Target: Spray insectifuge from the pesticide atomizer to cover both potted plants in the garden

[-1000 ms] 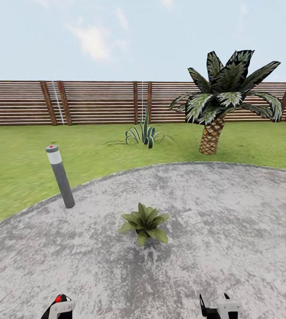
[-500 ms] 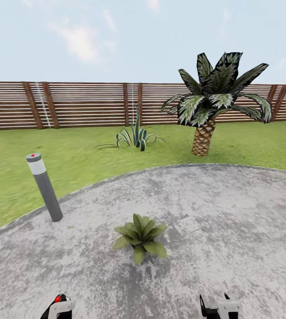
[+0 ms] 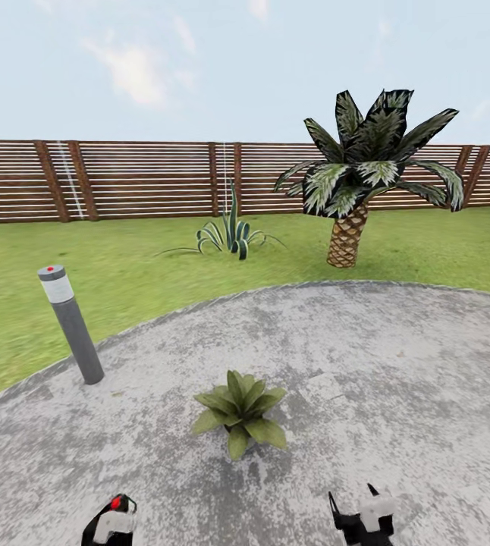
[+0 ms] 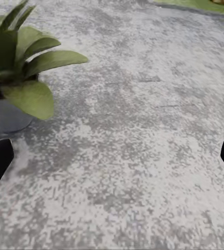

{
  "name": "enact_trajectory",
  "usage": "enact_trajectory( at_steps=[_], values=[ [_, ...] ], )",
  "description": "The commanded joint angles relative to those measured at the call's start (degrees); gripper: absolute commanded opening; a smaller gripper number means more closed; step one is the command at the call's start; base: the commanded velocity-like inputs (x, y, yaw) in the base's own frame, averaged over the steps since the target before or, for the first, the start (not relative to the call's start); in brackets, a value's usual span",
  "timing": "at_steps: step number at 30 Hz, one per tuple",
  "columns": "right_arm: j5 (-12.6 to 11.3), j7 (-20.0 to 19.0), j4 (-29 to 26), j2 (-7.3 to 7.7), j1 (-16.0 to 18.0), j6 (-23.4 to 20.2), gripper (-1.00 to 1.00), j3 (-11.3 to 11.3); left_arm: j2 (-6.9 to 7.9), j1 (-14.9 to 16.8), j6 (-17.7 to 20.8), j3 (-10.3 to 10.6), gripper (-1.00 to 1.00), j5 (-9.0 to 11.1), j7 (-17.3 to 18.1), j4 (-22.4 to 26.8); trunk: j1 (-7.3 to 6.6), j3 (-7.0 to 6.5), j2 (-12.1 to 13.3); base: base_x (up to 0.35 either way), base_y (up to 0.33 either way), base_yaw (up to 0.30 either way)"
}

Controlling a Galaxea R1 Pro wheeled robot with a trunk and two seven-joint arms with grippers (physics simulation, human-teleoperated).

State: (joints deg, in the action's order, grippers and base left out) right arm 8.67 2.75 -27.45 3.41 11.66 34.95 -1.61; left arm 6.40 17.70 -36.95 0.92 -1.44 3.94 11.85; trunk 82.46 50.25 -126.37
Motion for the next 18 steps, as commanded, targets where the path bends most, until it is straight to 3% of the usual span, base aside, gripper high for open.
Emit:
enact_trajectory(
  at_steps=[1,4,5,6,7,8,12,14,15,18],
  values=[
    [2.48,-1.91,-1.29,0.03,0.06,-0.36,1.0,-1.19,0.6,0.13,0.01,1.5,-1.0,-2.1,2.31,0.05,-0.01,0.05,-0.02,0.0,0.0,0.0],
    [10.79,-5.46,-4.4,-0.02,1.52,-7.11,1.0,-2.94,1.86,0.47,0.83,4.23,-1.0,-8.4,10.55,0.37,-0.01,0.05,-0.02,0.0,0.0,0.0],
    [15.51,-8.04,-5.61,-0.18,3.29,-12.71,1.0,-3.42,2.08,1.55,2.67,4.84,-1.0,-11.81,15.06,1.03,-0.01,0.05,-0.02,0.0,0.0,0.0],
    [18.64,-11.42,-6.23,-0.65,4.83,-16.06,1.0,-3.58,2.15,3.04,5.32,5.14,-1.0,-14.74,18.28,1.55,-0.01,0.05,-0.02,0.0,0.0,0.0],
    [20.58,-14.53,-6.76,-1.07,6.04,-17.8,1.0,-3.64,2.14,4.21,7.65,5.3,-1.0,-17.2,20.94,1.76,-0.01,0.05,-0.02,0.0,0.0,0.0],
    [21.44,-16.02,-7.0,-1.28,6.61,-18.47,1.0,-3.67,2.1,4.73,8.73,5.36,-1.0,-18.34,22.2,1.83,-0.01,0.05,-0.02,0.0,0.0,0.0],
    [28.76,-28.21,-8.0,-2.28,10.55,-20.99,1.0,-3.74,1.45,9.18,14.84,5.48,-1.0,-28.08,31.84,2.15,-0.01,0.05,-0.02,0.0,0.0,0.0],
    [31.58,-33.05,-8.11,-2.66,12.11,-21.3,1.0,-3.75,1.09,11.24,16.2,5.49,-1.0,-32.1,34.5,2.19,-0.01,0.05,-0.02,0.0,0.0,0.0],
    [32.21,-34.27,-8.12,-2.84,12.51,-21.34,1.0,-3.75,0.96,11.71,16.6,5.49,-1.0,-33.07,34.98,2.19,-0.01,0.05,-0.02,0.0,0.0,0.0],
    [36.16,-41.94,-8.0,-4.81,14.98,-21.46,1.0,-3.75,-0.05,13.81,20.68,5.5,-1.0,-38.42,37.08,2.21,-0.01,0.05,-0.02,0.0,0.0,0.0]
  ],
)
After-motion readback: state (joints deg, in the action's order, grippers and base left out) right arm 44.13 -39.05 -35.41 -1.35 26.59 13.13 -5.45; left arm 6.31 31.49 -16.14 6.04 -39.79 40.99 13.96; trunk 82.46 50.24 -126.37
